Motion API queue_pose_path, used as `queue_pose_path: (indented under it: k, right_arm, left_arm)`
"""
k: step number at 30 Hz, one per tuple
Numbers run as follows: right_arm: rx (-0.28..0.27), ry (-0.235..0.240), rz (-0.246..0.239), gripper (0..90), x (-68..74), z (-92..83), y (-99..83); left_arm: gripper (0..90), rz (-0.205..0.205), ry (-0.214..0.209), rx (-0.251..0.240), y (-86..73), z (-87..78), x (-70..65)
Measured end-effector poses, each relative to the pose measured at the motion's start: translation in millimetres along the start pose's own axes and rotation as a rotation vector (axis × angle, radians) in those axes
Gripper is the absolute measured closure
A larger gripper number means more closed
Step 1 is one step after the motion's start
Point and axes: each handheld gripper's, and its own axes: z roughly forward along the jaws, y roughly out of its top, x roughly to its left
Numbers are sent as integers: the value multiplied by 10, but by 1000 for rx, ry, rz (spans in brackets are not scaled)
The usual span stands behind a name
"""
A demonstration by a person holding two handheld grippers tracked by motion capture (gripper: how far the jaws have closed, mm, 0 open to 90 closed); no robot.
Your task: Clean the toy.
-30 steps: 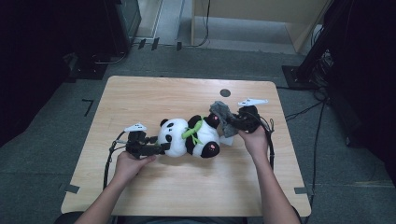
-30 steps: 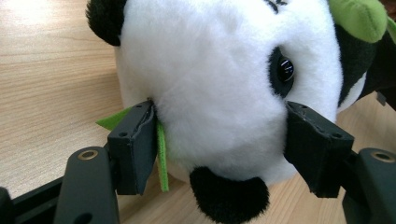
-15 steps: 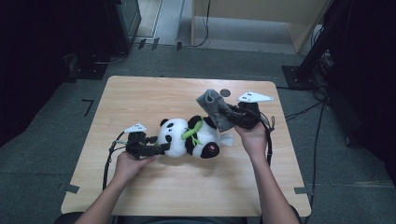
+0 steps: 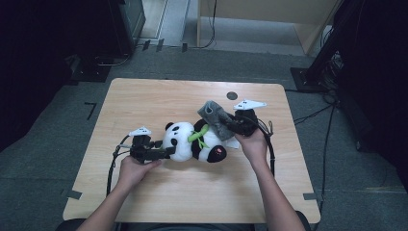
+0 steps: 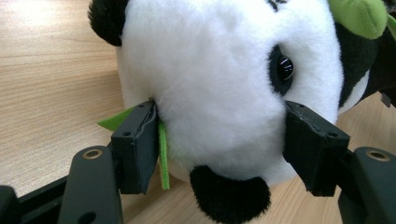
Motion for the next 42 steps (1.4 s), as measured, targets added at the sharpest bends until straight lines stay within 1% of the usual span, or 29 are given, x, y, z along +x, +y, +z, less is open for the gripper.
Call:
queue_pose_path:
  k: [3, 4, 6, 9, 11, 13, 14, 16, 18, 20, 22, 24, 26, 28, 30, 32, 33, 35, 37, 39, 40, 42]
  right_arm:
    - [6, -6, 23, 755, -60, -29, -31]
    - [5, -22, 20, 757, -77, -44, -50]
    - [21, -52, 29, 760, -120, -56, -94]
    - [37, -51, 66, 765, -213, -55, -167]
    - [63, -65, 75, 766, -260, -34, -204]
    - [100, -92, 75, 768, -293, -20, -227]
    - [97, -103, 76, 769, -309, -36, -227]
    - [58, -107, 88, 768, -321, -120, -191]
    - [6, -96, 82, 768, -288, -242, -113]
    - [-47, -80, 59, 768, -200, -365, -21]
    - [-91, -42, 39, 767, -92, -448, 56]
    - [-103, 5, 19, 766, 20, -458, 97]
    - [-84, 38, -9, 765, 133, -411, 107]
    - [-66, 83, -24, 764, 228, -329, 89]
    - [-46, 124, -30, 763, 298, -233, 53]
    - [-15, 159, -27, 760, 346, -125, 11]
    - [8, 166, -36, 756, 370, -68, -14]
    - [63, 150, -66, 738, 405, 44, -74]
    - [49, 139, -78, 740, 406, 74, -123]
    - [57, 142, -74, 743, 384, 65, -130]
    - [60, 145, -69, 743, 372, 61, -139]
    - [65, 149, -56, 744, 343, 52, -162]
  left_arm:
    - [320, 8, -7, -6, -4, -3, 11]
    - [318, 7, -9, -8, -6, -4, 14]
    - [315, 10, -10, -10, -7, -4, 16]
    - [313, 13, -10, -9, -9, -4, 14]
    - [312, 16, -9, -7, -10, -5, 14]
    - [309, 19, -7, -5, -11, -5, 10]
    - [308, 20, -7, -4, -12, -6, 9]
    - [305, 21, -7, -4, -13, -6, 9]
    - [305, 24, -6, -5, -15, -5, 8]
    - [305, 24, -4, -6, -17, -6, 3]
    - [306, 25, -4, -7, -19, -6, 1]
    - [306, 27, -3, -6, -19, -7, 0]
    - [306, 28, -3, -6, -20, -7, -1]
    - [306, 30, -2, -8, -23, -8, 1]
    - [306, 26, -3, -10, -25, -7, 1]
    - [306, 24, -4, -10, -24, -6, 4]
    - [305, 23, -4, -12, -24, -4, 4]
    - [306, 18, -1, -11, -23, 0, 4]
    - [310, 12, 0, -7, -17, 4, 5]
    - [316, 21, 9, 0, -10, 8, -5]
    - [318, 19, 10, 2, -9, 12, -3]
    - [319, 1, 8, 8, -7, 19, 5]
